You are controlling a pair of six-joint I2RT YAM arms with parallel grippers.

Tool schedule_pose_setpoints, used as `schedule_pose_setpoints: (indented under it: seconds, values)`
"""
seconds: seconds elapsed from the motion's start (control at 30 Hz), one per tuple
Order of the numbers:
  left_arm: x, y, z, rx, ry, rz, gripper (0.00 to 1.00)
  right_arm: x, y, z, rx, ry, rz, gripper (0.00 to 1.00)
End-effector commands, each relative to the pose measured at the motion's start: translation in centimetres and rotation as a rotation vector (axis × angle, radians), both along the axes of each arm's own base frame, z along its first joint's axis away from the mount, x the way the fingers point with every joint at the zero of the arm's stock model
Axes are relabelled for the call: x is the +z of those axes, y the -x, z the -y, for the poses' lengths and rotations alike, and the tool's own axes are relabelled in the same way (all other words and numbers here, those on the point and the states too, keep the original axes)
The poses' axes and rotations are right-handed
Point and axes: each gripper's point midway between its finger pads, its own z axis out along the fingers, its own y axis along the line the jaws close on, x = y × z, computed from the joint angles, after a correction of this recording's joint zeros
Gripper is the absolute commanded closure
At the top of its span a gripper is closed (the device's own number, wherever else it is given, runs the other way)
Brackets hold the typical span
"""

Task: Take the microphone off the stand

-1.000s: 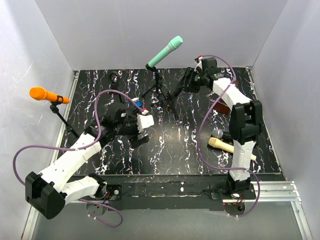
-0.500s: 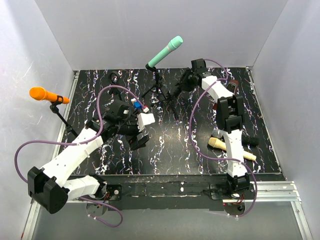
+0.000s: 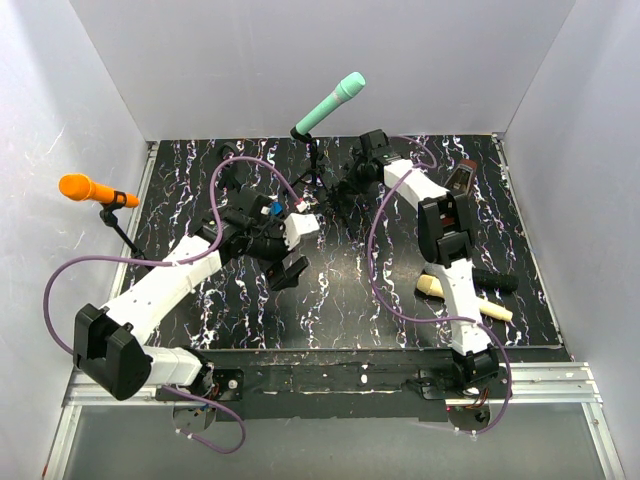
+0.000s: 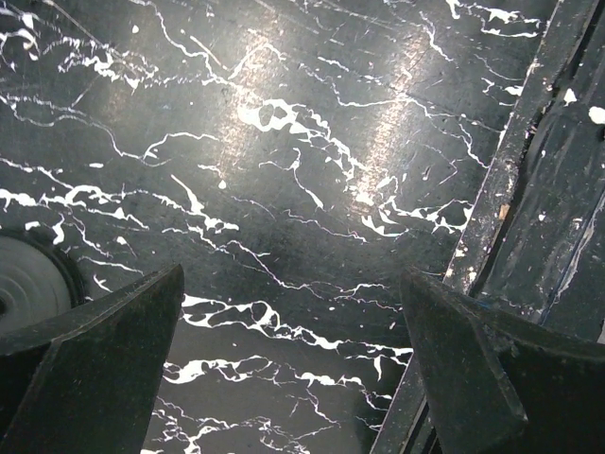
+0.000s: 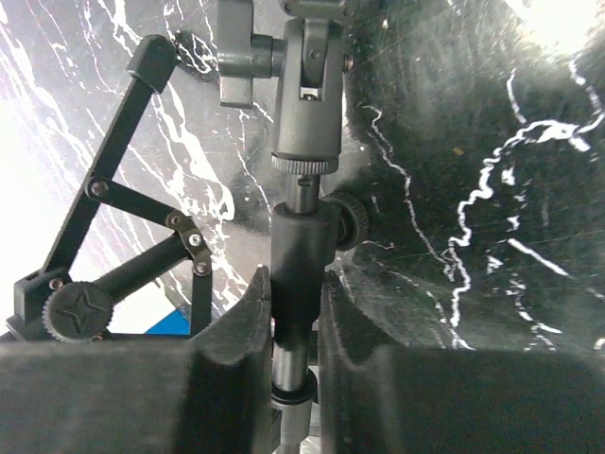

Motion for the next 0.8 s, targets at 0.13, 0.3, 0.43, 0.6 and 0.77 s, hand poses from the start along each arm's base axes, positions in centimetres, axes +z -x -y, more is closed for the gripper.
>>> schedule_pose_setpoints:
  seconds: [0.13,0.3,0.43,0.6,0.77]
  values:
    - [1.1,-1.2,-0.4,0.05,-0.01,0.047,0.02,5.7,-2.3,2.0,0.041,-0.072,0.168,0.99]
    - [0.9,-1.9,-0.1,0.031,0.003,0.095,0.02,11.4,-1.8,4.8,0.121,-0.141,0.369,0.99]
    - [0.7,-1.8,0.3,0.007,0.016,0.098,0.02,15.5,-1.4,6.4,0.188,-0.149,0.595,0.99]
    - [0.3,-1.6,0.9,-0.012,0.024,0.059,0.02,19.8,-1.9,6.5,0.328,-0.051,0.955,0.99]
    - [0.2,-1.7,1.1,-0.034,0.005,0.03,0.02,22.4,-3.7,7.9,0.374,0.189,1.287,0.99]
